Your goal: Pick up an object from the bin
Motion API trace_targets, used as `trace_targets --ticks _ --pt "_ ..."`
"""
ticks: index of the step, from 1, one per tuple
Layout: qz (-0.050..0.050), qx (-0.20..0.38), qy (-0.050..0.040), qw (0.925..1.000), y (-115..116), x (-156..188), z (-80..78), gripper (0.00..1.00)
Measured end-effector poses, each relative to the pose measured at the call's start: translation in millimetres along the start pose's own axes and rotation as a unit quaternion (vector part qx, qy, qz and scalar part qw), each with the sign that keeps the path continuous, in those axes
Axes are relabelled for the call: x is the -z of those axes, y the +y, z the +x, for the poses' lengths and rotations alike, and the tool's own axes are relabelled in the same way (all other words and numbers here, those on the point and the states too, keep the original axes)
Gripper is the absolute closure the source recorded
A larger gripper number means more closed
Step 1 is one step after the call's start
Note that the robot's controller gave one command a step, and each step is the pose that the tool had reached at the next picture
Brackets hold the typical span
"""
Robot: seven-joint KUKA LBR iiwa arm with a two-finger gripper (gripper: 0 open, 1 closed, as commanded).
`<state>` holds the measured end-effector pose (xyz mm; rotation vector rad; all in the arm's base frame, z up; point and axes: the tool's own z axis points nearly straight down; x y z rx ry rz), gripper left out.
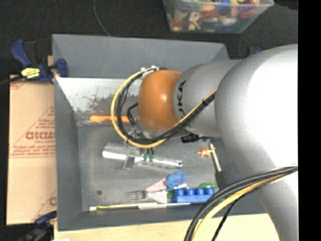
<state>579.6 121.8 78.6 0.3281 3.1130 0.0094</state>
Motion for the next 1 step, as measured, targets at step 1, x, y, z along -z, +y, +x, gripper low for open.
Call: trace_targets --ticks 1 --pt "0.000 0.000 -0.0003 1.0000 -0.5 8.4 -0.2 1.00"
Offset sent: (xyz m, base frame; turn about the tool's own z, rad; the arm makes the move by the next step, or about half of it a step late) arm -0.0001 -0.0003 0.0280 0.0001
